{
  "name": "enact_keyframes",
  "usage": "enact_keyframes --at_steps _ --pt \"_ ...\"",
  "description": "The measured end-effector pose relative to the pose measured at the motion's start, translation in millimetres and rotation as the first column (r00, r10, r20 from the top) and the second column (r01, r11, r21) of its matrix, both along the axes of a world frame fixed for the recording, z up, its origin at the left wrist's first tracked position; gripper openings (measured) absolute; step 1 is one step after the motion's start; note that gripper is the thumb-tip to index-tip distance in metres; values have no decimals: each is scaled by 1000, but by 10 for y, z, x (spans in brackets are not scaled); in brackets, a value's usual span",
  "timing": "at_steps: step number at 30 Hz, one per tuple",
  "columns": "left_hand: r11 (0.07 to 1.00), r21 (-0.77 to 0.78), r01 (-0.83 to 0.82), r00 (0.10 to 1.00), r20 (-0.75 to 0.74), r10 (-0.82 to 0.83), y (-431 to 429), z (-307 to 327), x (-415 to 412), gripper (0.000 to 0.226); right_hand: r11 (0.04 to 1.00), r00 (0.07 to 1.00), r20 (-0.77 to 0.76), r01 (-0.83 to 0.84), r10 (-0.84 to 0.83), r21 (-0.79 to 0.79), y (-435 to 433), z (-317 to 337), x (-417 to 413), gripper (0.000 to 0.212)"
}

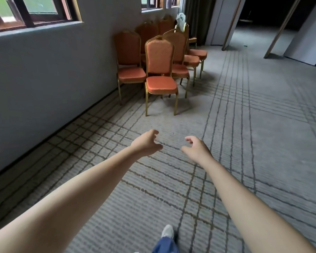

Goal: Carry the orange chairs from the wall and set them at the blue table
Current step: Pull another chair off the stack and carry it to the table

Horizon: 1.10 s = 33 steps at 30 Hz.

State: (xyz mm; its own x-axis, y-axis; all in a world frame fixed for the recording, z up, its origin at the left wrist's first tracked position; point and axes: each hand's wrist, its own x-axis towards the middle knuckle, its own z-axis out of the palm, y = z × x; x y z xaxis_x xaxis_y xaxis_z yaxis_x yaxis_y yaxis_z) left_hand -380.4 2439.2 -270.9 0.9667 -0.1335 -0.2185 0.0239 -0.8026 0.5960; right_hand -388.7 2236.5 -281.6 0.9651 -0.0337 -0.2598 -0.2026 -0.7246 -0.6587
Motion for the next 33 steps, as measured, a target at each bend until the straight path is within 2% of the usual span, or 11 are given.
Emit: enact_keyframes --at_steps 5,13,22,28,33 --pt "999 -30 -31 1000 -2 31 -293 98 1451 68 1000 999 43 -25 25 -17 -268 168 1574 51" --pt "996 -39 -75 996 -44 73 -517 -63 3559 68 996 996 2 -85 85 -28 -455 48 3694 52" --pt "997 -3 -76 997 -13 76 -505 1 6552 67 999 998 34 -44 43 12 -666 68 6553 55" --pt "999 19 -34 999 -20 34 -782 -72 8022 63 999 999 32 -36 36 14 -846 47 8080 53" --pt "996 -9 -92 995 -44 92 -953 -238 9401 65 994 994 16 -106 106 10 -957 -53 9595 53"
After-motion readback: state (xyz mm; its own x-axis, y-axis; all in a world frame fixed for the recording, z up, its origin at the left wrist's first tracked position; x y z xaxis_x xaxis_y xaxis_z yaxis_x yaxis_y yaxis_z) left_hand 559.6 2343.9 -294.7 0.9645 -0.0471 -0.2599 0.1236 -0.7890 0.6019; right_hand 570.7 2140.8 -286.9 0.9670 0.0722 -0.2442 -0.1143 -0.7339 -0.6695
